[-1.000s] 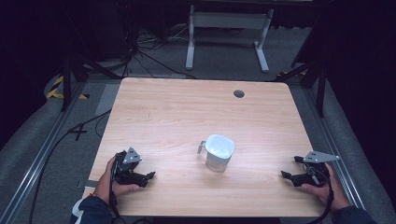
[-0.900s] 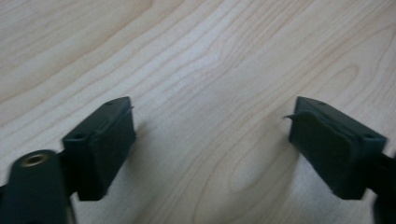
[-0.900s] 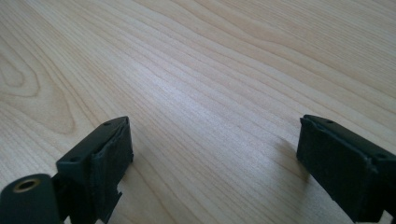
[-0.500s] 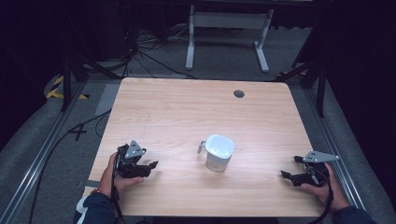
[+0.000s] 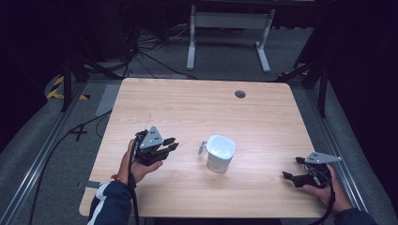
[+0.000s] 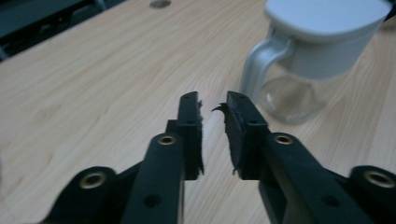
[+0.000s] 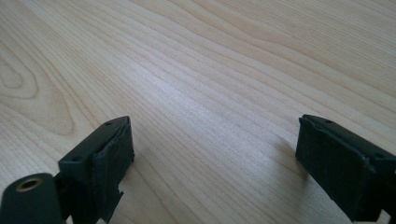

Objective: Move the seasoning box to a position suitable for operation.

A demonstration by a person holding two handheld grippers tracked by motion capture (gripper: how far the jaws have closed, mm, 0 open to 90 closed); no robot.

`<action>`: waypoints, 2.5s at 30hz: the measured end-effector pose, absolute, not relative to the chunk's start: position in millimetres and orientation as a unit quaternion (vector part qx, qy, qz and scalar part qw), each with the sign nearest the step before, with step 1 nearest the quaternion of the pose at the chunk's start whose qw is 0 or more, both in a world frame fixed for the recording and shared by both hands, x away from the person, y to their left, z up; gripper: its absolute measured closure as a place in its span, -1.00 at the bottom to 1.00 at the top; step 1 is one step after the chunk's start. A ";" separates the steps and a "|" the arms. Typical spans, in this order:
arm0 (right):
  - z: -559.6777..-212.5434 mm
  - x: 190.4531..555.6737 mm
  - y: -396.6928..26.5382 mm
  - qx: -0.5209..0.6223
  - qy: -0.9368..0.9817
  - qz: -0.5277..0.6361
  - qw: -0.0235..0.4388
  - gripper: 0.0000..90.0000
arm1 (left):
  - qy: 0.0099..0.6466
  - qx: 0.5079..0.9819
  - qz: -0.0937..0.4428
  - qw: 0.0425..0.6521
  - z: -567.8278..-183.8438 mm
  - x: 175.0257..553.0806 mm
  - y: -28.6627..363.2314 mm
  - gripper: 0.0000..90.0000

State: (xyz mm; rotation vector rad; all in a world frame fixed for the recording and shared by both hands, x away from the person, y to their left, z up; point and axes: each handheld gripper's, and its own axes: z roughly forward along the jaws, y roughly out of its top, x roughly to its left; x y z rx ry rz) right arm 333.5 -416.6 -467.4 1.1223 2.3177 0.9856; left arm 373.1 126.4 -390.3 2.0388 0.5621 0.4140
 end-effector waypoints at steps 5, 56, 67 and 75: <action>-467.4 333.7 -416.6 0.400 0.825 0.351 0.190 -0.75 | 0.193 0.835 0.172 0.486 -377.1 376.3 105.1 0.99; -394.3 335.9 -312.5 0.253 0.871 0.392 0.153 0.63 | 0.153 0.846 0.147 0.490 -385.4 393.7 43.2 1.00; -380.6 354.6 -238.8 0.219 0.892 0.373 0.129 0.91 | 0.157 0.842 0.143 0.496 -387.8 394.5 46.6 1.00; -369.5 355.1 -230.7 0.216 0.885 0.391 0.134 0.91 | 0.162 0.840 0.142 0.498 -389.5 395.5 46.2 1.00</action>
